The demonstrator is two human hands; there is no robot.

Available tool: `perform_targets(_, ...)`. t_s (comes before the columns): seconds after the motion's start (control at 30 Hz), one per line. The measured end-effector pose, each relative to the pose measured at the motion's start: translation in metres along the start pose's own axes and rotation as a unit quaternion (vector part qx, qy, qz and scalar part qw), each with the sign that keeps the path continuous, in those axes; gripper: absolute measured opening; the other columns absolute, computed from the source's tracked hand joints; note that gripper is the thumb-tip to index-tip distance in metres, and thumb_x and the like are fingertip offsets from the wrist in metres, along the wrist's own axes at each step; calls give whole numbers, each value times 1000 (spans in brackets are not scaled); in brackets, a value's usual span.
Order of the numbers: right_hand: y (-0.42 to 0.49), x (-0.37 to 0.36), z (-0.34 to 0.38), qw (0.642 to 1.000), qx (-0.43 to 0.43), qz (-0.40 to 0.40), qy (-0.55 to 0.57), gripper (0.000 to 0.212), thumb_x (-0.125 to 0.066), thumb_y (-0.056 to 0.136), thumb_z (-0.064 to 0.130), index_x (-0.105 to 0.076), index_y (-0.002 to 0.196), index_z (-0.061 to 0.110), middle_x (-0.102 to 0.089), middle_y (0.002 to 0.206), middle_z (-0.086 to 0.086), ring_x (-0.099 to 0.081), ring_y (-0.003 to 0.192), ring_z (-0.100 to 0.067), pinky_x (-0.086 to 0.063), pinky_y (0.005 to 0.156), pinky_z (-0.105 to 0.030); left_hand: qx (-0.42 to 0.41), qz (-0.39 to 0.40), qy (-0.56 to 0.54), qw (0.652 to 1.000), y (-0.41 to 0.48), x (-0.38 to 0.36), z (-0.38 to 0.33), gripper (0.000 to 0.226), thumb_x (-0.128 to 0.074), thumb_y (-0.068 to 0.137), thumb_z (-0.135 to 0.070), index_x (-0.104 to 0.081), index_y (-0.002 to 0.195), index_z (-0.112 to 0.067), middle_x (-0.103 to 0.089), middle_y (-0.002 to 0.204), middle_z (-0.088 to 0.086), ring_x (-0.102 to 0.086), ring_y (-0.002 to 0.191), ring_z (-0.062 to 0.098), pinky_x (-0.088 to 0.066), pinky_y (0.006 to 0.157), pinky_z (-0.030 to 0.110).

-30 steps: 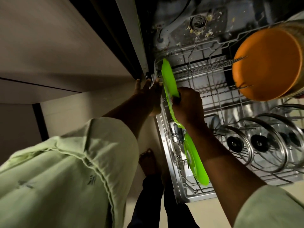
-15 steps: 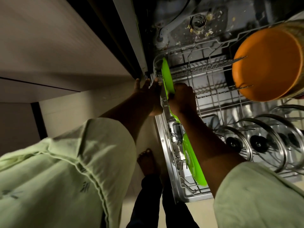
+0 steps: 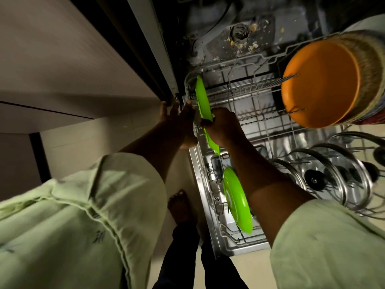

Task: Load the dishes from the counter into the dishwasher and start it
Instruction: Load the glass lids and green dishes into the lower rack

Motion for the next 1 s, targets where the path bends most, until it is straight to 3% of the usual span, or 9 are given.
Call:
perform_targets(0.23, -34, 17, -3, 994, 47, -53, -88, 50, -53, 98, 41, -49, 137, 10, -61, 127, -14, -56, 117, -33, -43, 88, -33, 21, -94, -63, 993, -33, -5, -19, 82, -39, 100, -50, 12, 158, -20, 19, 164, 6, 10, 152, 30, 6, 120, 58)
perform_targets(0.37, -65, 30, 1, 971, 135, -95, -170, 50, -59, 94, 29, -50, 133, -1, -56, 127, -22, -50, 119, -40, -39, 96, -43, 39, -137, -117, 983, -65, -1, -20, 79, -37, 101, -46, 10, 158, -18, 18, 164, 4, 9, 152, 29, 6, 119, 55)
perform_targets(0.53, -116, 48, 12, 962, 152, -75, -215, 56, -54, 97, 34, -42, 144, 5, -37, 152, -18, -30, 142, -38, -27, 114, -45, 66, -158, -134, 976, -125, 4, -25, 84, -43, 98, -44, 8, 158, -17, 18, 165, 4, 10, 152, 29, 4, 121, 54)
perform_targets(0.7, -187, 81, 46, 948, 193, -86, -238, 65, -47, 99, 43, -29, 152, 9, -24, 160, -13, -15, 149, -31, -16, 121, -46, 91, -157, -146, 973, -216, 28, -35, 78, -34, 102, -45, 14, 157, -17, 24, 163, 5, 17, 151, 28, 6, 121, 54)
perform_targets(1.0, -352, 164, 108, 936, 233, -116, -238, 68, -35, 103, 46, -11, 156, 11, -7, 164, -9, 3, 151, -24, 3, 121, -38, 123, -254, -134, 950, -407, 88, -82, 70, -22, 104, -47, 6, 158, -13, 16, 165, 8, 12, 152, 29, 3, 121, 55)
Point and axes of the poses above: each hand's wrist, its own y-axis towards the middle knuckle, its own x-axis out of the back of the hand, z = x × y, the point moved 2 cm from there along y, towards the middle knuckle
